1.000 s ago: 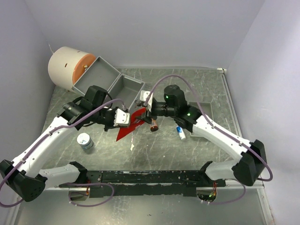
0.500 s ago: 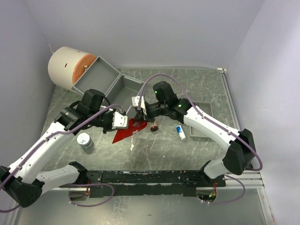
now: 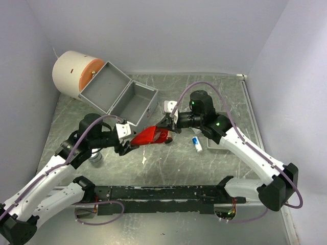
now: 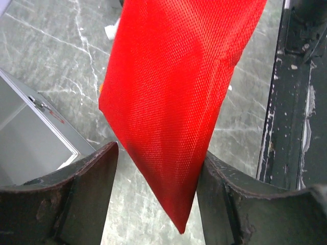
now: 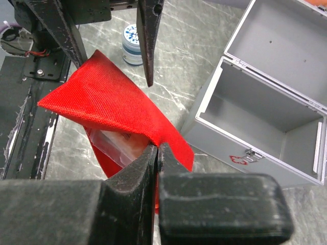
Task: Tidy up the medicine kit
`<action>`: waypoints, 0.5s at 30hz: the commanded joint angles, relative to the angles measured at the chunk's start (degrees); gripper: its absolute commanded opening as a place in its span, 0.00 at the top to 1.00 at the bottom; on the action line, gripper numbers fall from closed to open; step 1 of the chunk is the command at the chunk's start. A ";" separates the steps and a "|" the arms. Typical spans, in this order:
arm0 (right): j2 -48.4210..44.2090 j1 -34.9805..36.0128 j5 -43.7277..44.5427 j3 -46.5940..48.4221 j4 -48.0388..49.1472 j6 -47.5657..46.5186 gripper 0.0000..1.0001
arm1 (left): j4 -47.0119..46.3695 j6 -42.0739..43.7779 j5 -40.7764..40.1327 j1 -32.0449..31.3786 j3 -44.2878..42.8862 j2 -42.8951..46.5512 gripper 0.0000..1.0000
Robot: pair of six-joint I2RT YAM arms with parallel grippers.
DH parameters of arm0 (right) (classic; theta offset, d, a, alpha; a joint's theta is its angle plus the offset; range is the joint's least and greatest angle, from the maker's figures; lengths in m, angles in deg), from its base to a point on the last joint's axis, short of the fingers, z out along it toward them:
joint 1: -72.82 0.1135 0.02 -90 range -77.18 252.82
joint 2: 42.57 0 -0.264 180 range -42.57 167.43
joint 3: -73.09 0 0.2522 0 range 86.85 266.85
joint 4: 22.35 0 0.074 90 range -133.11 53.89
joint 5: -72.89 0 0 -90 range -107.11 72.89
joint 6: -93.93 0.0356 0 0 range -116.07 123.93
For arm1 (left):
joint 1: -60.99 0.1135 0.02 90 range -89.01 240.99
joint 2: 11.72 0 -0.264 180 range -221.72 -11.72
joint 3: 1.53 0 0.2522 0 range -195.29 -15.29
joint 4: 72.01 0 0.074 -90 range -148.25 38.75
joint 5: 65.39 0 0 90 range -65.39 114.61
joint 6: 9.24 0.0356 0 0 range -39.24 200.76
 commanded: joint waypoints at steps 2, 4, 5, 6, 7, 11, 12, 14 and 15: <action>-0.72 -1.69 -3.93 1.04 -1.18 1.83 1.00 | -6.88 -2.51 -0.12 -0.19 -1.19 -0.17 0.33; -0.27 -2.38 -5.63 1.79 -1.87 2.38 1.00 | -6.79 -1.53 0.54 -0.21 -1.46 -0.66 0.36; -0.08 -2.72 -6.35 2.19 -2.13 2.78 1.00 | -6.99 -1.46 0.74 -0.17 -1.55 -0.91 0.38; 0.23 -2.99 -6.86 2.52 -2.40 3.13 1.00 | -7.33 -1.45 0.92 -0.21 -1.68 -1.02 0.40; 0.46 -3.16 -7.24 2.70 -2.58 3.37 1.00 | -7.69 -1.45 1.13 -0.17 -1.73 -1.09 0.42; 1.20 -3.65 -7.94 2.61 -2.24 4.54 1.00 | -9.33 -2.00 0.72 -0.21 -2.21 -0.71 0.42; 1.48 -3.73 -8.19 2.68 -2.48 4.66 1.00 | -9.48 -2.12 0.91 -0.21 -2.26 -0.57 0.39; 2.24 -3.78 -8.91 3.18 -3.01 4.84 1.00 | -10.12 -2.03 1.86 -0.17 -2.19 -0.61 0.34; 2.61 -3.86 -9.15 3.29 -2.96 5.18 1.00 | -10.43 -1.92 2.43 -0.21 -2.22 -0.81 0.32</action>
